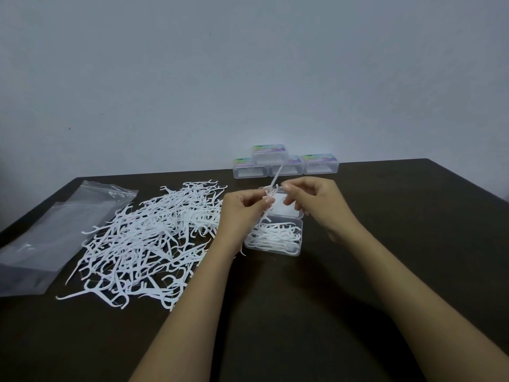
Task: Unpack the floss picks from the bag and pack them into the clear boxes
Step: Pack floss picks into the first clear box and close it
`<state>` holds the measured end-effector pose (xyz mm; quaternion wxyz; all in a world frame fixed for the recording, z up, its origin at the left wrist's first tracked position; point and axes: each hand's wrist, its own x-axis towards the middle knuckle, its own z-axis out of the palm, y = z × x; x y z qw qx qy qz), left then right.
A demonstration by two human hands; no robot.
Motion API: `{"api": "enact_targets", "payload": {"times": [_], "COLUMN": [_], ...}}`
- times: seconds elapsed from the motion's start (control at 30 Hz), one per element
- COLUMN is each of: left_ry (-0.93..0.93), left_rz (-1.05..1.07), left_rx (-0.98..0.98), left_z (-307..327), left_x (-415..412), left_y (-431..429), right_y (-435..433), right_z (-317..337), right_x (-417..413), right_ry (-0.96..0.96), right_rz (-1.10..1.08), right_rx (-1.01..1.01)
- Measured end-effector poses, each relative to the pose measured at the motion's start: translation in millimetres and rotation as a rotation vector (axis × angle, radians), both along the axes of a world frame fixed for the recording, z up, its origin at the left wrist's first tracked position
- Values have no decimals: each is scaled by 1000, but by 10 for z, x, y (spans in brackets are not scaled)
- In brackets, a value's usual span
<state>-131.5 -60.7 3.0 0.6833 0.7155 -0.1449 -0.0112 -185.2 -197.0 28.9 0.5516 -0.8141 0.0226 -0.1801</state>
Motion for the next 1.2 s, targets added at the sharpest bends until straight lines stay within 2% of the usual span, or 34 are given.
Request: {"api": "enact_targets", "payload": {"times": [0.17, 0.27, 0.43, 0.6, 0.83, 1.2], "left_ry": [-93, -141, -204, -240, -380, -342], "left_rz": [-51, -67, -69, -138, -55, -130], "left_rx": [90, 142, 367, 504, 782, 887], "left_z": [21, 32, 64, 112, 140, 123], "left_x": [-37, -47, 13, 15, 39, 44], "left_y": [-8, 3, 84, 145, 225, 251], "right_y": [21, 5, -39, -84, -160, -59], "right_z": [-31, -45, -45, -10, 17, -99], "right_x": [-10, -5, -8, -10, -36, 19], "right_ry": [15, 46, 135, 191, 194, 137], "right_rz": [-7, 4, 85, 87, 182, 154], "right_rx": [70, 43, 45, -184, -264, -589]}}
